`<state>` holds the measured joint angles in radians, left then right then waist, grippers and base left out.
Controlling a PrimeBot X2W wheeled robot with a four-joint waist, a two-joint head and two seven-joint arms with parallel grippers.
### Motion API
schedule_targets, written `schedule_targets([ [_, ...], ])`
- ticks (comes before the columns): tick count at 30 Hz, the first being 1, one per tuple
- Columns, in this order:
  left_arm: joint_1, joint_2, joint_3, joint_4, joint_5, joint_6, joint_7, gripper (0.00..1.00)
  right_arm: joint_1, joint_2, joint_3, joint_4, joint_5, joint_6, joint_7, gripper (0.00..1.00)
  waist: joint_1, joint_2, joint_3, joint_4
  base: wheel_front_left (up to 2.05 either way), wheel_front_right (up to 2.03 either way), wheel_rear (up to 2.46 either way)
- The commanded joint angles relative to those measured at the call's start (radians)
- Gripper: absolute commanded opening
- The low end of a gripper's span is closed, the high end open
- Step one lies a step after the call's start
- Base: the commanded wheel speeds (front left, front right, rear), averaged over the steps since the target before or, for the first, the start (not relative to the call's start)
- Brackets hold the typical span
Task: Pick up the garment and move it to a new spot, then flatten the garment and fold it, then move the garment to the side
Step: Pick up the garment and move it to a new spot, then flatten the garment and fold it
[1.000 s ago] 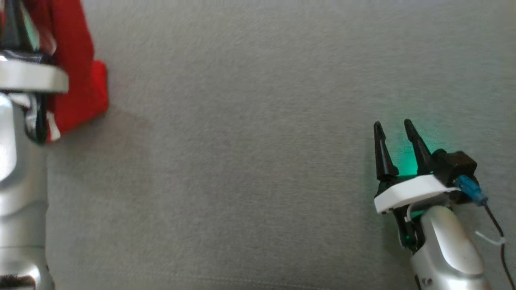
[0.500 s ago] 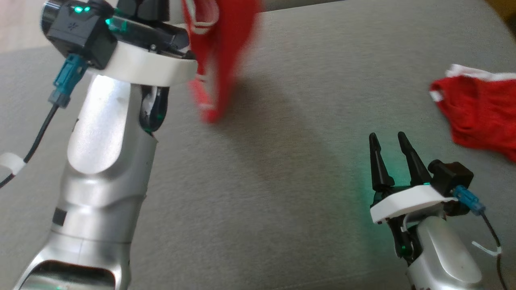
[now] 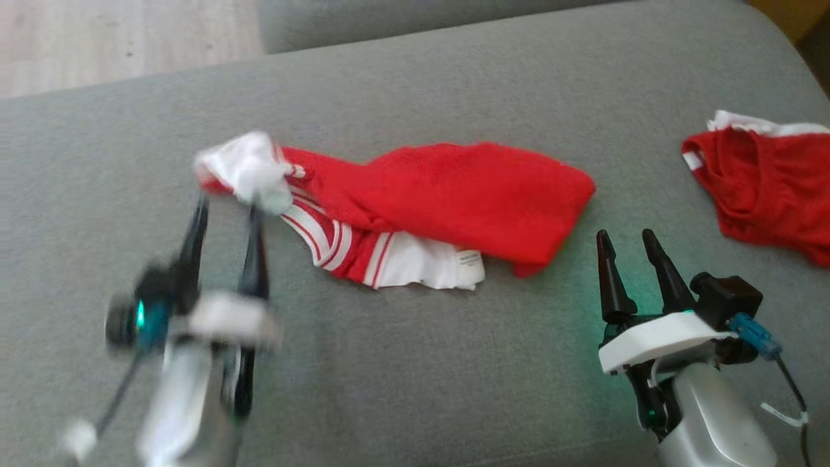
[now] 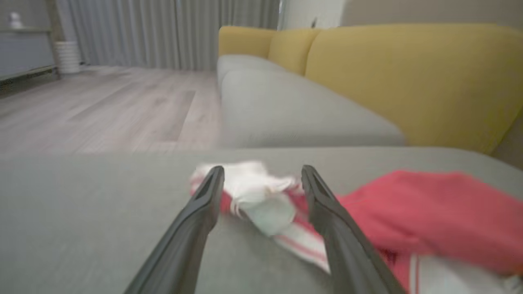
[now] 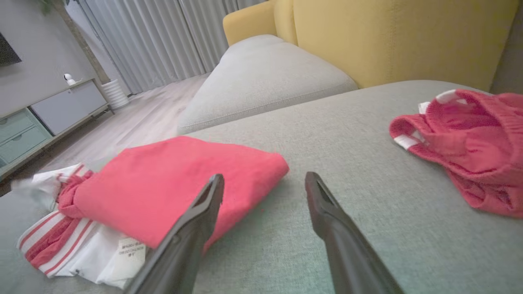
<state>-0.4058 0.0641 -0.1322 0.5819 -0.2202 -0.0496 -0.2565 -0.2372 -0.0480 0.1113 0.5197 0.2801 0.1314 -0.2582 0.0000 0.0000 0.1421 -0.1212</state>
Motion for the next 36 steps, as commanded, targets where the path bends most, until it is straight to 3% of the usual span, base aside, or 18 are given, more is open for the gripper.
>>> schedule_targets([
  [1, -0.003, 0.021, 0.045, -0.030, 0.007, 0.012, -0.005, 1.00, -0.017, -0.002, 0.021, -0.027, -0.006, -0.001, -0.004, 1.00, 0.0000, 0.0000, -0.016, 0.021, 0.00, 0.00, 0.00],
  [17, 0.380, -0.013, 0.166, -0.203, 0.071, 0.057, -0.005, 1.00, 0.085, -0.002, -0.006, -0.024, -0.033, -0.001, -0.004, 1.00, 0.0000, 0.0000, -0.147, 0.102, 0.00, 0.00, 0.00],
  [23, 0.443, -0.014, 0.142, -0.217, 0.063, 0.055, -0.005, 1.00, 0.119, -0.002, -0.003, -0.020, -0.039, -0.001, -0.004, 1.00, 0.0000, 0.0000, -0.166, 0.109, 0.00, 0.00, 0.00],
  [36, 0.418, -0.014, 0.050, -0.219, 0.030, 0.050, -0.005, 1.00, 0.088, -0.002, 0.036, 0.055, -0.104, -0.001, -0.004, 1.00, 0.0000, 0.0000, -0.139, 0.156, 0.00, 0.00, 0.00],
])
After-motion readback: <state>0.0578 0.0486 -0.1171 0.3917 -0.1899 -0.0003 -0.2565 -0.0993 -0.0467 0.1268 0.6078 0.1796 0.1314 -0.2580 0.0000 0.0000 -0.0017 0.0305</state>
